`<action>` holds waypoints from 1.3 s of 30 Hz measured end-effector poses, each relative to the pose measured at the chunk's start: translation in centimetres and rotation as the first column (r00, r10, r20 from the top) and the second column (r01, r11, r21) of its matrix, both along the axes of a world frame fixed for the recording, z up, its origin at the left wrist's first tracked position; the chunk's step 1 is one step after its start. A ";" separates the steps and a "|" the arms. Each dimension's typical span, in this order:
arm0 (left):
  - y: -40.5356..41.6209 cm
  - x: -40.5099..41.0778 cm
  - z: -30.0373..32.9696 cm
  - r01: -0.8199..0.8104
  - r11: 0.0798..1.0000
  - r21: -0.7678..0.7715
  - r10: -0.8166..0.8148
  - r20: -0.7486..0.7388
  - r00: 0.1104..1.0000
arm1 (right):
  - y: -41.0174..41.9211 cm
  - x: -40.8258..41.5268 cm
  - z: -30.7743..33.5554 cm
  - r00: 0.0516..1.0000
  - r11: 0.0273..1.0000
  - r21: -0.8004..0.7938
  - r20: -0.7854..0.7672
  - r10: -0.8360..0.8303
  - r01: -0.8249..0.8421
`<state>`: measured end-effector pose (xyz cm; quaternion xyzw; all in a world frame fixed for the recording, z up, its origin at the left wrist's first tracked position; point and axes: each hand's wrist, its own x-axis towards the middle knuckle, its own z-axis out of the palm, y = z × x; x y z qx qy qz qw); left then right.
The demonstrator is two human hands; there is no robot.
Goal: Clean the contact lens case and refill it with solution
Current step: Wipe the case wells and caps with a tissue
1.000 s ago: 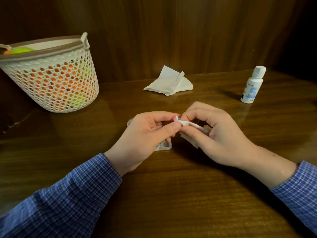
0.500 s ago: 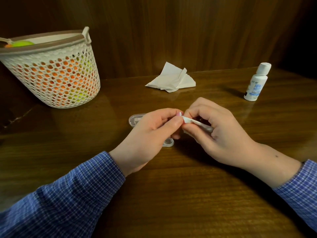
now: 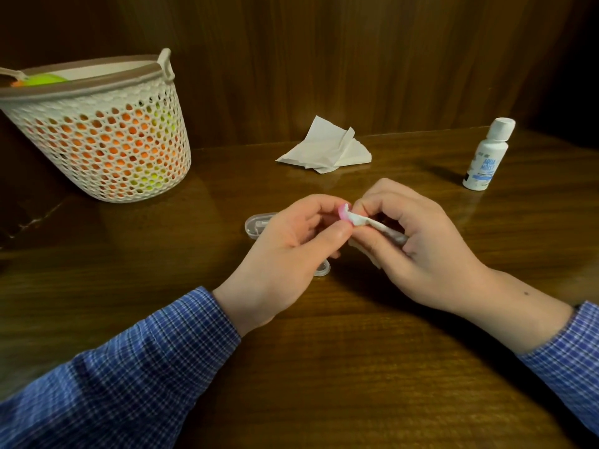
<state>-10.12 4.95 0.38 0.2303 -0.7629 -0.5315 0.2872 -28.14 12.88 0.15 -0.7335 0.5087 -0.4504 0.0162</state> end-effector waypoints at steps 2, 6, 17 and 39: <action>0.0 0.0 0.0 0.007 1.000 -0.001 -0.007 0.041 0.999 | -0.1 -0.1 -0.2 0.999 1.000 -0.008 -0.032 -0.005 0.005; 0.1 -0.1 0.1 0.000 0.999 0.039 -0.003 0.088 0.996 | -0.1 -0.2 -0.5 0.993 0.999 -0.026 -0.111 -0.029 0.026; 0.1 0.2 0.2 0.015 0.998 -0.058 -0.010 0.084 0.996 | -0.1 0.0 -0.4 0.997 1.000 -0.012 -0.074 -0.024 0.024; -1.1 0.2 0.8 0.120 0.929 0.349 -0.123 -0.013 0.992 | 0.1 -0.5 0.1 0.981 1.000 -0.003 -0.192 0.019 -0.020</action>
